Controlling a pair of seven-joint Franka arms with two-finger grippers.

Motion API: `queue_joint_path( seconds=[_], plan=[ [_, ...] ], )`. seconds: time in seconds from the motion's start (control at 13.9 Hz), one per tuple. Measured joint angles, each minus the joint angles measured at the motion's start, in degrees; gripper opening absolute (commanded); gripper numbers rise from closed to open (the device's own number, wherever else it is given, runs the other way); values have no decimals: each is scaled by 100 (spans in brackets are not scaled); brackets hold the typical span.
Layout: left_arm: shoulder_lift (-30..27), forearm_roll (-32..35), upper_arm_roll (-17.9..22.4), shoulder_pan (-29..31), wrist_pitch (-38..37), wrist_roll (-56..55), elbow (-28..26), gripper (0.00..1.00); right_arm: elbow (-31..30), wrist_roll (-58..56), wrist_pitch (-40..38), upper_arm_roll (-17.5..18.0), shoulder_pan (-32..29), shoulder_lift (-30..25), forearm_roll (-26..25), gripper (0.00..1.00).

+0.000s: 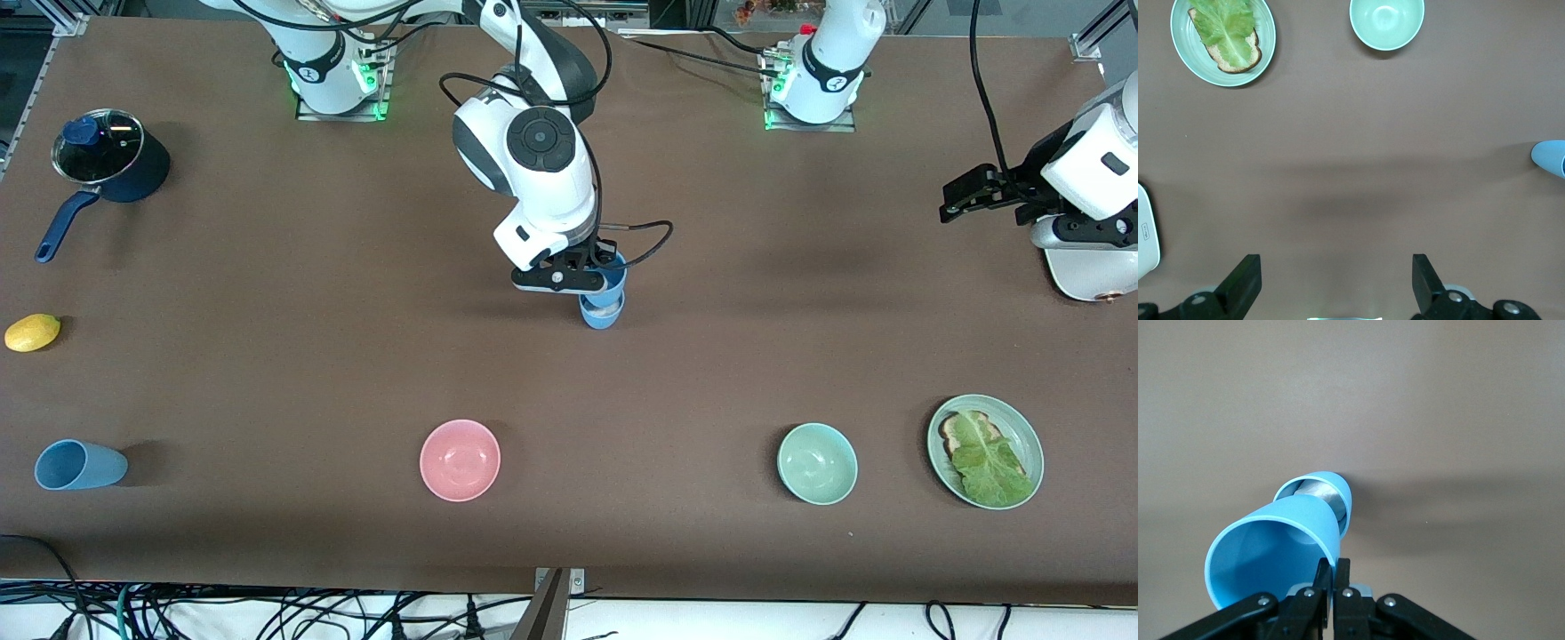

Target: Stack blue cups with both arms

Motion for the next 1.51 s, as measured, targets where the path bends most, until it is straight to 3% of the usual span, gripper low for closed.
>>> queue_joint_path(
  seconds=[0.22, 0.36, 0.65, 0.72, 0.79, 0.86, 1.22, 1.51],
  plan=[
    [0, 0, 0, 0, 0, 0, 0, 100, 0, 0, 43, -8, 1, 1, -1, 0],
    [0, 0, 0, 0, 0, 0, 0, 100, -1, 1, 60, -8, 2, 2, -1, 16],
    [0, 0, 0, 0, 0, 0, 0, 100, 0, 3, 79, -12, 3, 2, -2, 34],
    [0, 0, 0, 0, 0, 0, 0, 100, 0, 3, 81, -15, 3, 2, -2, 48],
    [0, 0, 0, 0, 0, 0, 0, 100, 0, 3, 83, -21, 3, 2, -2, 69],
    [0, 0, 0, 0, 0, 0, 0, 100, 2, 3, 96, -31, 3, 1, -3, 100],
    [0, 0, 0, 0, 0, 0, 0, 100, -22, -109, 111, -108, -181, -274, -51, 100],
    [0, 1, 0, 0, 0, 0, 0, 100, -515, -1123, -562, -125, -916, -1093, -54, 100]
  ],
)
